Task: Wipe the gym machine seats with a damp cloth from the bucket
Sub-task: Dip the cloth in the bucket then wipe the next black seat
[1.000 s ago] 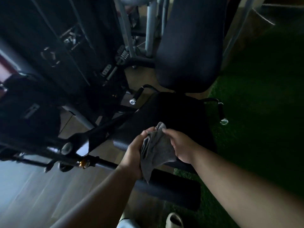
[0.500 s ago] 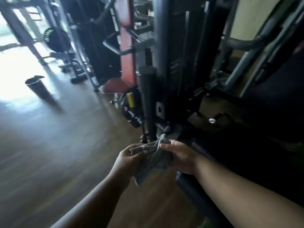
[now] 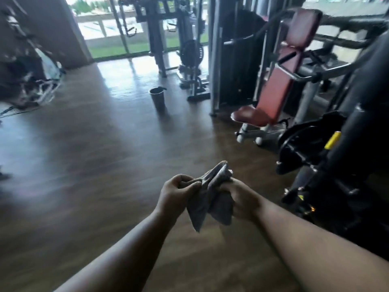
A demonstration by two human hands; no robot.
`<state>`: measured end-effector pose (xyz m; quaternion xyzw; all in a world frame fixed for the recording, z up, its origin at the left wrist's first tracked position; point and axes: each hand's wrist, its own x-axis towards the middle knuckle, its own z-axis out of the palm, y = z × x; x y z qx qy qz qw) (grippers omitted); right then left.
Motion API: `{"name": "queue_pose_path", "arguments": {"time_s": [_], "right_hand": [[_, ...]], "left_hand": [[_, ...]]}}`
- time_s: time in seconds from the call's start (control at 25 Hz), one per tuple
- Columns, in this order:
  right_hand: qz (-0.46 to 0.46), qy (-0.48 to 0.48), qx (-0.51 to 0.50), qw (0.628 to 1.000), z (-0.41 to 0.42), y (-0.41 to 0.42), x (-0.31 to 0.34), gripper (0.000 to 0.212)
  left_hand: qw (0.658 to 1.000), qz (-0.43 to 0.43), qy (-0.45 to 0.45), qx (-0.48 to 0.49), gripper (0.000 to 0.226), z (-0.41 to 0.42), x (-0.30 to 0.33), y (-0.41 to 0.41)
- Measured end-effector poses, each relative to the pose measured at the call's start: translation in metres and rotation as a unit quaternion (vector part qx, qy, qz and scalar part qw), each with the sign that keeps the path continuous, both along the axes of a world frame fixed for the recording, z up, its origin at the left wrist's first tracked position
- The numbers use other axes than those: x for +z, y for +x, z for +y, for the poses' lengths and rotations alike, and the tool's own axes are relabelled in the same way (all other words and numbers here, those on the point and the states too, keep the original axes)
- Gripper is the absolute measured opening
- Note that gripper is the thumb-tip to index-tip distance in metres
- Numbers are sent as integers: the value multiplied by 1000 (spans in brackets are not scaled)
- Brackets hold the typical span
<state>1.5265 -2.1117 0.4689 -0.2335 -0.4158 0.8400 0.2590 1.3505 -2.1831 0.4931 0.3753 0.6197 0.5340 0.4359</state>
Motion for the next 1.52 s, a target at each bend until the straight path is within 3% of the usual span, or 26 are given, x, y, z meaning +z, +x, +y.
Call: {"name": "queue_pose_path", "arguments": {"time_s": [0.12,0.24,0.36,0.44,0.52,0.56,0.64,0.72,0.8,1.16,1.52], "right_hand": [[8,2,27,1000,14,-60,7,35],[-14,-2,24,1000,37,-105,11,33],[-93,56,-43,993,80,-140,15,18],[-166,161,-71,970,126,-160,17,19],[-212,304,-66,926,177,-178,20,25],[-245,393,-60,884,205,-187,20,29],[-328,555,-33,764,266,-208,24,39],[-367,628,5,686,323,-234,27,39],[-370,661,27,652,370,-264,26,36],[-388,683,37,617,561,-437,24,43],[-460,618,-14,638,748,-564,41,47]], "left_hand": [[999,38,16,32,24,2,1,-51],[986,165,10,34,23,20,-5,-91],[940,338,-4,35,26,54,-8,-132],[892,452,-13,28,28,92,-4,-160],[837,547,-29,18,35,137,-1,-186],[809,587,-40,11,38,160,1,-197],[762,645,-67,1,45,209,5,-220],[741,664,-98,11,50,254,9,-247],[737,665,-117,19,52,292,13,-276],[714,691,-114,-6,57,473,18,-467],[710,697,-80,-70,59,699,41,-626]]}}
